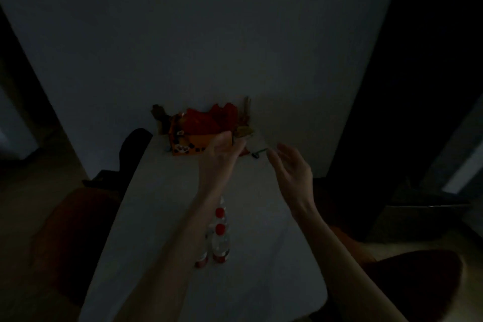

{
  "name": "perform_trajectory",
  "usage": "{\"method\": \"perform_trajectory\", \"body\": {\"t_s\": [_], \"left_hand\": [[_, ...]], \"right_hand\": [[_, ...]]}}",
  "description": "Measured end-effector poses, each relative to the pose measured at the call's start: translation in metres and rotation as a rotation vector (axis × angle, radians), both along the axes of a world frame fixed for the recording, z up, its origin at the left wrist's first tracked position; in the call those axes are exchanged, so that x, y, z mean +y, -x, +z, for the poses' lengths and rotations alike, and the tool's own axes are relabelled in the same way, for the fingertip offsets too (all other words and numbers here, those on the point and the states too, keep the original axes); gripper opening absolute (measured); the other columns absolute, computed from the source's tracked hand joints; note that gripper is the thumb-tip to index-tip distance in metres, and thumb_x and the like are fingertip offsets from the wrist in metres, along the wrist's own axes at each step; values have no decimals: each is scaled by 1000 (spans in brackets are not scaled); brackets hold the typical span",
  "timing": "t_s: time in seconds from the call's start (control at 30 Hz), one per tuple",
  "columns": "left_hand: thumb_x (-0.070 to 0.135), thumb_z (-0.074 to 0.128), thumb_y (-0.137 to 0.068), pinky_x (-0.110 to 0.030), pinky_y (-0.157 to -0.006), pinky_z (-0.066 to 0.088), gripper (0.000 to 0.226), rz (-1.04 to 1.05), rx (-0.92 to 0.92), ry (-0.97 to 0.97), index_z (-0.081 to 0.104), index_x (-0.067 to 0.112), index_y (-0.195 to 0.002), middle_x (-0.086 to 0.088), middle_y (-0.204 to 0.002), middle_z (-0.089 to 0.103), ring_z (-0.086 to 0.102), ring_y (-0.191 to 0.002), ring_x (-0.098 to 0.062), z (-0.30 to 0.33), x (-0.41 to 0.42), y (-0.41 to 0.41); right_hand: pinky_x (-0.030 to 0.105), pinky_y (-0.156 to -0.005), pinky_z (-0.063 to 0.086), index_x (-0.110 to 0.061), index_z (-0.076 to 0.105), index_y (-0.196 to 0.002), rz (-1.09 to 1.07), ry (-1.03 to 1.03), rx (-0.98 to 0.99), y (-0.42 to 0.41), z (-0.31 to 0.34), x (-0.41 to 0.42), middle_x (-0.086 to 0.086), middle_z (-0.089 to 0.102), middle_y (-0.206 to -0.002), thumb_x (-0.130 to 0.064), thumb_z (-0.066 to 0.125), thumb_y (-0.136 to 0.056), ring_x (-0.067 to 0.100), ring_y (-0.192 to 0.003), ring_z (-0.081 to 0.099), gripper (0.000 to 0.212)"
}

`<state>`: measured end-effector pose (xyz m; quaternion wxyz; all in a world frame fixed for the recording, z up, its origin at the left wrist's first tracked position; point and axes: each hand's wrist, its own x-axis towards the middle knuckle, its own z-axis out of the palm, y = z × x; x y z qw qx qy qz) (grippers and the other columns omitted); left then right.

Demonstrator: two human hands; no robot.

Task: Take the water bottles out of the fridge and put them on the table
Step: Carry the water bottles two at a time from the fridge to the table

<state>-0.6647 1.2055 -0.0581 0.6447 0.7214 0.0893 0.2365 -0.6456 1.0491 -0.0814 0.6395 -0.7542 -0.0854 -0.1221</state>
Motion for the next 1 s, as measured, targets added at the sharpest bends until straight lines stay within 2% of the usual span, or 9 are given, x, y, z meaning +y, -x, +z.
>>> {"method": "perform_trajectory", "body": {"t_s": [0.1,0.17,0.27,0.4,0.57,0.67,0.77,0.9,1.0], "left_hand": [[38,67,-90,2,-66,41,37,-65,-84,-14,62,20,-122,21,-105,62,56,-92,13,49,-39,8],[38,66,-91,-1,-72,45,34,-116,-136,-1,64,20,-120,22,-103,63,59,-97,9,75,-69,14],[33,65,-91,-11,-86,49,35,-192,-207,2,63,16,-122,15,-106,65,61,-95,8,111,-125,20],[31,64,-92,1,-73,42,27,-313,-277,-25,61,21,-117,26,-98,61,58,-81,22,143,-217,24],[32,65,-91,-5,-74,46,33,-483,-268,70,60,21,-122,22,-106,62,61,-96,10,146,-358,30],[51,62,-86,-8,-80,44,37,-595,-225,82,59,36,-120,27,-108,62,57,-94,20,138,-439,33],[57,62,-83,-18,-91,41,34,-664,-205,79,58,44,-114,26,-114,62,55,-109,11,129,-513,25],[52,60,-87,-21,-96,42,47,-705,-224,76,58,31,-129,19,-123,62,56,-116,3,121,-600,10],[52,60,-85,-16,-90,43,49,-726,-219,95,59,28,-128,20,-117,64,59,-110,7,112,-654,-9]], "right_hand": [[20,-91,53,-18,62,-129,-13,-89,-78,17,50,-38,-3,67,-123,-46,67,-89,3,-111,63,50],[9,-82,49,-16,62,-129,-25,-115,-132,32,79,-68,-4,67,-121,-36,64,-93,-2,-107,63,41],[11,-85,51,-16,63,-128,-67,-164,-196,50,111,-120,-4,68,-120,-35,64,-93,1,-106,64,40],[14,-90,51,-17,62,-129,-136,-165,-262,69,136,-208,-5,67,-120,-33,63,-93,-2,-106,64,39],[2,-78,46,-15,61,-128,-226,-100,-322,91,143,-349,-11,66,-114,-31,60,-94,-14,-97,61,37],[6,-80,47,-15,64,-125,-297,-106,-351,97,145,-432,-9,69,-110,-43,59,-87,-9,-98,64,47],[9,-84,49,-12,65,-124,-363,-138,-343,98,144,-507,-1,71,-113,-33,58,-95,2,-104,65,36],[9,-84,49,-20,64,-121,-400,-129,-340,91,137,-589,-13,69,-109,-35,56,-95,-4,-103,65,32],[23,-93,52,-14,63,-126,-434,-151,-333,75,126,-640,-5,69,-111,-46,56,-87,4,-107,65,51]]}}
